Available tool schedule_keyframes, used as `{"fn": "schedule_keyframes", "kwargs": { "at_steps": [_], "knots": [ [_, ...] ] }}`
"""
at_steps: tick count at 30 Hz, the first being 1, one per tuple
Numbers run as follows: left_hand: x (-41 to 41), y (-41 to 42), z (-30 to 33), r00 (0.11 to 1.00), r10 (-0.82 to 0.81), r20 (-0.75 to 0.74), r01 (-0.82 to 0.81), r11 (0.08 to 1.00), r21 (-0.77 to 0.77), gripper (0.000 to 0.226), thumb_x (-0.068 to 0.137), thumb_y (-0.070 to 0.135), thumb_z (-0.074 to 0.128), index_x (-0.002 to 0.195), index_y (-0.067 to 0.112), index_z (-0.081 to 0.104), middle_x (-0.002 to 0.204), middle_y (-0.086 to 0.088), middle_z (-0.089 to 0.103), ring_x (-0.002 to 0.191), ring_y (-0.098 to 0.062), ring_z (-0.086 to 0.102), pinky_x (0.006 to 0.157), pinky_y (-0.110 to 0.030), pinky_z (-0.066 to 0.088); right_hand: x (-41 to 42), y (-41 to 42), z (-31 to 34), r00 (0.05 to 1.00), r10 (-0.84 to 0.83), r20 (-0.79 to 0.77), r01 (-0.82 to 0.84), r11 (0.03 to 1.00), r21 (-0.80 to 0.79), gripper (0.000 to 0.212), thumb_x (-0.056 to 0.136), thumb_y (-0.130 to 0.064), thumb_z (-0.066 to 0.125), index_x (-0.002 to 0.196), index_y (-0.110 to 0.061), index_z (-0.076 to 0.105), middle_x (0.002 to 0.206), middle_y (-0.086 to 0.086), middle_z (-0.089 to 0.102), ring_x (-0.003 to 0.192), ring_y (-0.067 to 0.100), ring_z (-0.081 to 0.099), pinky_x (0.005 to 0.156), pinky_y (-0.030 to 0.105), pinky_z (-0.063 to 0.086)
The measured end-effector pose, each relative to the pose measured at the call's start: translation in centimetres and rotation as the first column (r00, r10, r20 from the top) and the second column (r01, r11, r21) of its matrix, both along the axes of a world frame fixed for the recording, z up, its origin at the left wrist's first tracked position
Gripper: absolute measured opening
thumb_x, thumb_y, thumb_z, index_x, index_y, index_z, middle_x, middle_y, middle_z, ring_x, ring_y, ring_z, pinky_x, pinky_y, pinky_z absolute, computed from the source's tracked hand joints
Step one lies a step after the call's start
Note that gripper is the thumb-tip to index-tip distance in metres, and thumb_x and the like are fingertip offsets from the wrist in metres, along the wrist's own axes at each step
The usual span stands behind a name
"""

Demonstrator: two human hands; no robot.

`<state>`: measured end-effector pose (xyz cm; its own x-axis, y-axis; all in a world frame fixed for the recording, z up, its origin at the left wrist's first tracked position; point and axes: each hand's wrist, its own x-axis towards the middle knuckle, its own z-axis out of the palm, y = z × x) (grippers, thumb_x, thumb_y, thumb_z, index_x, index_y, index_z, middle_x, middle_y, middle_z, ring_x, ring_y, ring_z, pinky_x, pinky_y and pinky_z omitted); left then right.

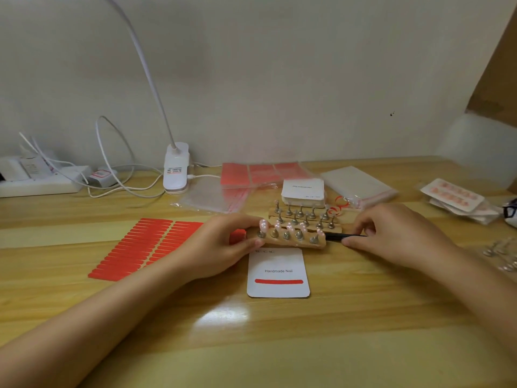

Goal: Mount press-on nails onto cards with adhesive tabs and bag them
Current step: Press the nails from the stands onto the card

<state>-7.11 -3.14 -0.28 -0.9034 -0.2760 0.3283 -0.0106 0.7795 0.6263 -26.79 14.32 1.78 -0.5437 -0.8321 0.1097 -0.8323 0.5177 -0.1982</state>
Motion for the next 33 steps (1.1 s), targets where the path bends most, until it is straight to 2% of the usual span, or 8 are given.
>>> {"fn": "schedule_keyframes", "kwargs": {
  "at_steps": [6, 12, 15, 17, 19, 22, 27, 33],
  "knots": [
    [-0.7, -0.4, -0.4, 0.998, -0.017, 0.057, 0.019, 1.000, -0.024, 0.018, 0.088, 0.015, 0.060, 0.103, 0.024, 0.062, 0.101, 0.011, 0.057, 0.087, 0.004, 0.053, 0.074, -0.007, 0.037, -1.6, 0.6, 0.9, 0.995, 0.032, 0.091, -0.017, 0.987, -0.159, 0.016, 0.073, -0.037, 0.074, 0.062, -0.033, 0.064, 0.060, -0.009, 0.055, 0.066, 0.009, 0.054, 0.054, 0.028, 0.036],
    [-1.4, -0.6, -0.5, 0.991, 0.039, 0.131, -0.029, 0.997, -0.074, 0.018, 0.088, 0.019, 0.061, 0.105, 0.015, 0.066, 0.101, 0.004, 0.055, 0.085, -0.005, 0.049, 0.072, -0.017, 0.040, -3.0, 1.3, 1.5, 0.975, 0.067, 0.214, -0.035, 0.988, -0.148, 0.012, 0.068, -0.032, 0.078, 0.064, -0.034, 0.067, 0.094, 0.001, 0.071, 0.079, 0.017, 0.059, 0.070, 0.032, 0.046],
    [-1.6, -0.5, -0.7, 0.987, 0.067, 0.144, -0.058, 0.996, -0.066, 0.016, 0.086, 0.020, 0.064, 0.100, 0.013, 0.067, 0.101, 0.001, 0.058, 0.088, -0.015, 0.051, 0.074, -0.024, 0.040, -3.9, 1.9, 2.0, 0.946, 0.114, 0.304, -0.077, 0.988, -0.130, 0.006, 0.069, -0.028, 0.078, 0.069, -0.029, 0.072, 0.095, -0.018, 0.070, 0.090, 0.005, 0.062, 0.082, 0.025, 0.048],
    [-1.8, -0.5, -0.8, 0.987, 0.085, 0.137, -0.080, 0.996, -0.041, 0.011, 0.085, 0.020, 0.065, 0.096, 0.017, 0.066, 0.101, 0.002, 0.058, 0.087, -0.013, 0.051, 0.073, -0.022, 0.040, -4.3, 2.3, 2.2, 0.955, 0.106, 0.278, -0.059, 0.983, -0.173, 0.015, 0.071, -0.023, 0.077, 0.061, -0.030, 0.069, 0.063, -0.034, 0.061, 0.066, -0.014, 0.055, 0.061, 0.006, 0.040],
    [-2.1, -0.6, -0.9, 0.983, 0.106, 0.151, -0.103, 0.994, -0.024, 0.014, 0.085, 0.021, 0.065, 0.098, 0.017, 0.067, 0.101, 0.004, 0.058, 0.087, -0.011, 0.052, 0.073, -0.021, 0.041, -5.0, 2.6, 2.1, 0.971, 0.041, 0.236, 0.013, 0.975, -0.223, 0.023, 0.071, -0.024, 0.078, 0.054, -0.033, 0.065, 0.045, -0.029, 0.053, 0.051, -0.006, 0.052, 0.048, 0.010, 0.034],
    [-2.3, -0.6, -0.9, 0.982, 0.125, 0.143, -0.131, 0.991, 0.030, 0.010, 0.084, 0.022, 0.066, 0.094, 0.019, 0.067, 0.093, 0.012, 0.057, 0.084, -0.005, 0.052, 0.070, -0.016, 0.040, -5.7, 2.8, 1.6, 0.969, -0.077, 0.233, 0.138, 0.956, -0.258, 0.025, 0.069, -0.028, 0.079, 0.050, -0.032, 0.064, 0.044, -0.013, 0.054, 0.053, 0.004, 0.048, 0.050, 0.024, 0.033],
    [-2.2, -0.4, -1.0, 0.987, 0.137, 0.083, -0.146, 0.981, 0.125, 0.014, 0.083, 0.023, 0.067, 0.081, 0.036, 0.063, 0.084, 0.019, 0.058, 0.080, -0.002, 0.055, 0.070, -0.015, 0.042, -5.0, 2.2, 0.7, 0.970, -0.163, 0.179, 0.192, 0.968, -0.160, 0.025, 0.073, -0.031, 0.076, 0.053, -0.035, 0.062, 0.061, -0.014, 0.060, 0.062, 0.002, 0.051, 0.050, 0.020, 0.032],
    [-2.5, -0.4, -1.5, 0.983, 0.181, 0.037, -0.184, 0.974, 0.132, 0.013, 0.084, 0.021, 0.066, 0.091, 0.013, 0.074, 0.086, 0.013, 0.062, 0.083, -0.010, 0.059, 0.069, -0.023, 0.045, -3.7, 1.1, 0.0, 0.974, -0.193, 0.122, 0.199, 0.980, -0.032, 0.012, 0.079, -0.040, 0.068, 0.072, -0.031, 0.070, 0.068, -0.017, 0.055, 0.066, 0.003, 0.049, 0.052, 0.024, 0.033]
  ]
}}
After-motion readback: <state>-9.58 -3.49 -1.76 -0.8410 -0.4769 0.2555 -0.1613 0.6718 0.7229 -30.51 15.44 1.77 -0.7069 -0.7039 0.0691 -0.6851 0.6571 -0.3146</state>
